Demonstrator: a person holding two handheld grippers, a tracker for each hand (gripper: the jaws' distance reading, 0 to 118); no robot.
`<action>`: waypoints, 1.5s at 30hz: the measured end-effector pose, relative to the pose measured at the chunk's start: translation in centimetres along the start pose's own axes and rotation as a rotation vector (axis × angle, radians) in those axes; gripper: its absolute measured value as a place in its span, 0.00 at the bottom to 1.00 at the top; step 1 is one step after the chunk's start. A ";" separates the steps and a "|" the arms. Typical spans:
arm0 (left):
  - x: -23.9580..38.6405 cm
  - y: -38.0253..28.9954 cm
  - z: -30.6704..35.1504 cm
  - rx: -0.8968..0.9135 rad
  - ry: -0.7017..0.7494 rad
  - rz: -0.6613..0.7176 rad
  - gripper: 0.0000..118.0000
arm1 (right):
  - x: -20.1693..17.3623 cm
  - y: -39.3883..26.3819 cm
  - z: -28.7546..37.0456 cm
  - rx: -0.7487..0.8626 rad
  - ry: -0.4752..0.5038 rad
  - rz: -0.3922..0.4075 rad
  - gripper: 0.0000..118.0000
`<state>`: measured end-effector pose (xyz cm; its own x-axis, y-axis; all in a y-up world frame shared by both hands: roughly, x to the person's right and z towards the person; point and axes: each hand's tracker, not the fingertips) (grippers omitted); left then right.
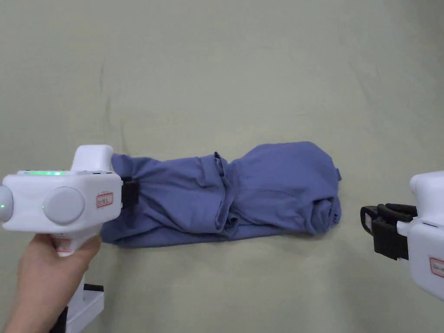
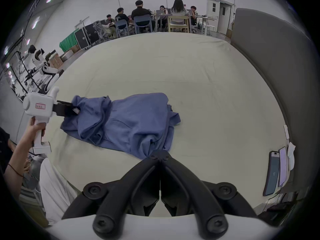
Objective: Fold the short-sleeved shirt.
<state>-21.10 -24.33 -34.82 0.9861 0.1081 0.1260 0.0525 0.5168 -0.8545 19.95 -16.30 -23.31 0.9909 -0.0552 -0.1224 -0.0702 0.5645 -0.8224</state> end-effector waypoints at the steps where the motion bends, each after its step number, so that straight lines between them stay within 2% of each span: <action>1: -0.4 -0.2 0.2 -0.002 -0.029 0.022 0.11 | 0.1 -0.1 -0.1 -0.002 0.003 -0.001 0.02; 2: -1.1 0.0 0.3 -0.020 -0.104 0.074 0.11 | 0.2 -0.1 -0.2 -0.006 0.006 -0.003 0.02; 4: -0.9 -0.2 1.3 -0.003 -0.046 0.030 0.11 | 0.1 -0.1 -0.2 -0.009 0.005 -0.003 0.02; 7: -2.4 -0.2 3.8 0.008 -0.051 0.030 0.11 | 0.0 -0.1 0.1 -0.007 0.001 0.004 0.02; 8: -3.3 -0.1 4.6 0.013 -0.026 0.043 0.11 | 0.0 0.0 0.1 -0.004 0.002 0.004 0.02; 11: -6.9 0.4 7.5 0.012 0.266 0.072 0.11 | -0.1 0.1 0.4 0.004 0.006 0.005 0.02; 12: -7.9 0.7 9.0 0.013 0.315 0.103 0.11 | -0.2 0.1 0.4 0.010 0.009 0.004 0.02; 14: -8.6 1.2 11.3 0.048 0.353 0.115 0.11 | -0.2 0.3 0.3 0.014 0.018 0.001 0.02; 17: -6.1 2.3 13.2 0.055 0.354 0.095 0.11 | -0.3 0.6 -0.2 0.017 0.020 0.001 0.02; 23: 4.4 3.9 9.3 0.030 0.042 0.002 0.11 | 0.1 0.6 0.2 0.033 0.045 -0.024 0.02; 27: 11.1 3.9 3.8 -0.061 -0.045 -0.126 0.11 | 1.2 0.0 0.8 0.035 0.027 -0.043 0.02; 31: 12.2 3.5 -0.1 -0.139 -0.222 -0.003 0.11 | 2.8 -0.8 1.0 0.021 0.016 -0.090 0.02; 33: 10.9 3.2 0.9 -0.117 -0.284 0.042 0.35 | 3.3 -1.1 0.9 0.015 0.011 -0.105 0.02; 35: 9.0 3.1 4.1 -0.057 -0.298 0.068 0.79 | 3.7 -1.3 0.8 0.010 0.010 -0.118 0.02; 36: 7.8 3.2 6.3 -0.001 -0.242 0.061 0.85 | 3.8 -1.4 0.7 0.007 0.010 -0.121 0.02; 39: 4.9 3.5 10.7 0.149 -0.025 0.034 0.88 | 3.8 -1.4 0.5 0.004 0.010 -0.125 0.02; 40: 4.5 3.8 10.7 0.143 0.036 0.031 0.87 | 3.7 -1.4 0.5 0.004 0.012 -0.124 0.02; 41: 4.1 4.1 10.3 0.093 0.056 0.026 0.62 | 3.6 -1.4 0.5 0.004 0.013 -0.122 0.02; 42: 4.5 4.0 9.5 0.036 0.033 0.016 0.11 | 3.5 -1.4 0.5 0.004 0.014 -0.118 0.02; 43: 5.0 3.7 8.5 0.041 0.016 -0.005 0.00 | 3.3 -1.3 0.5 0.004 0.013 -0.115 0.02; 45: 7.3 2.6 5.5 0.050 -0.012 -0.023 0.00 | 3.1 -1.4 0.7 0.004 0.010 -0.112 0.02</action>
<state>-14.61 -17.50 -33.35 0.9827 0.1063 0.1514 0.0664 0.5612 -0.8250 23.19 -16.66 -22.17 0.9914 -0.1259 -0.0354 0.0412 0.5574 -0.8292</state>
